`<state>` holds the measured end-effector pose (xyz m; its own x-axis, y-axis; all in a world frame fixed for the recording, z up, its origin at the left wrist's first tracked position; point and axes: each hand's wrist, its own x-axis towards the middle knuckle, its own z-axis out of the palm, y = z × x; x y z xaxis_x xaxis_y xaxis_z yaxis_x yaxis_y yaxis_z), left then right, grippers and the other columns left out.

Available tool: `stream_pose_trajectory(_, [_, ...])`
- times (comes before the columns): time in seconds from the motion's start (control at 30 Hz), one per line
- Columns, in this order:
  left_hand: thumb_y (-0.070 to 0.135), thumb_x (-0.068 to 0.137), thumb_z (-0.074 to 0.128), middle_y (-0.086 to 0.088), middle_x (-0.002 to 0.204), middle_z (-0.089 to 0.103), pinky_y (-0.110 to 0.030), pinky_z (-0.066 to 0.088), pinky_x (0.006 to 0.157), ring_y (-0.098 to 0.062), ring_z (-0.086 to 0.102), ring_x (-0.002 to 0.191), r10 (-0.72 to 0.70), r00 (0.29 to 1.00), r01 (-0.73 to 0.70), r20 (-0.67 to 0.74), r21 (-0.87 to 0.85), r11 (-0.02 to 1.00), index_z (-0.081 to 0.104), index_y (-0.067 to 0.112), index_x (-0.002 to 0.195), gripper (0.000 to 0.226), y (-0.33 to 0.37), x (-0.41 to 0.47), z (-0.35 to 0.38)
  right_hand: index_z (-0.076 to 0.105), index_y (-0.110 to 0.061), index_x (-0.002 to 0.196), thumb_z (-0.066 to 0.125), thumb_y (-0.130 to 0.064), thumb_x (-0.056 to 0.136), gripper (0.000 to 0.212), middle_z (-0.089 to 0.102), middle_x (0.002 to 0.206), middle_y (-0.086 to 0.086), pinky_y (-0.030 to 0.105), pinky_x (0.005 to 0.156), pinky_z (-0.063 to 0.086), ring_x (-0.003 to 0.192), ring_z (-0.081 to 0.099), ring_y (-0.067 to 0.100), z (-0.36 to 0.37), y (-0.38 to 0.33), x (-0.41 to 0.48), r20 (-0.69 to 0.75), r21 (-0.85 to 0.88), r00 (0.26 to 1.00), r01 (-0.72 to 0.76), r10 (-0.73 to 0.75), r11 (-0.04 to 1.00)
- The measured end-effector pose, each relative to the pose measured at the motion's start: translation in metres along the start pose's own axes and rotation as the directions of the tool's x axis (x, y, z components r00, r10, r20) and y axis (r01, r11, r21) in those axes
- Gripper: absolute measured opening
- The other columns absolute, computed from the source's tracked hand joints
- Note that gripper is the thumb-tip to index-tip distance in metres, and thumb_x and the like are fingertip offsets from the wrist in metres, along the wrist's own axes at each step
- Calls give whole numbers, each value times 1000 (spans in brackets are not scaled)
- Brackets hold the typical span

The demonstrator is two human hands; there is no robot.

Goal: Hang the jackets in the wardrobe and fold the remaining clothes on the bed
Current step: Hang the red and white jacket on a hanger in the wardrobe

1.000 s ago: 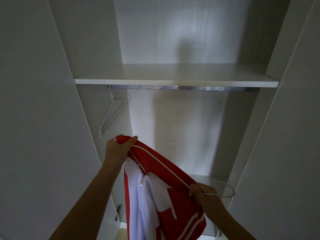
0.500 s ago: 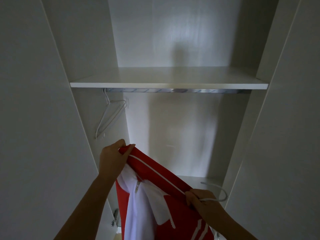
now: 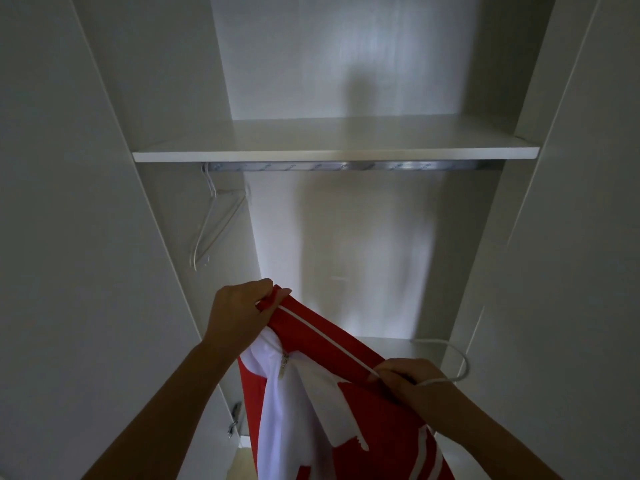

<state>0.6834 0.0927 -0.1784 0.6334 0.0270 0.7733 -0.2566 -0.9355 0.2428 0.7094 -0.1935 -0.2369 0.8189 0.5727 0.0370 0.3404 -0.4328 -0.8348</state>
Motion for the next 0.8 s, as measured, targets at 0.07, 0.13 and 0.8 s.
stream_pose_trajectory(0.07, [49,96,37,4,40,42,-8,30,50,-1,32,40,71,997,-70,-26,19,997,43,11,49,61,2,1,0,69,-42,82,51,-20,96,32,68,88,-28,5,74,43,86,61,-9,-3,-5,-3,11,-19,1000,4,-4,1000])
stream_pose_trajectory(0.13, [20,88,57,3,42,47,-10,37,48,1,35,42,133,991,-132,-22,59,990,50,9,49,42,0,2,4,70,-39,82,51,-18,96,32,68,86,-28,5,73,42,85,61,-9,-7,-8,-4,0,-14,1000,5,-5,1000])
stream_pose_trajectory(0.8, [25,86,68,-9,79,63,-28,48,51,-21,59,67,-601,516,825,610,-166,539,62,11,76,18,-39,12,10,68,-33,95,50,-8,96,31,62,59,-12,14,55,40,53,51,1,-59,3,3,65,-68,996,64,-59,996])
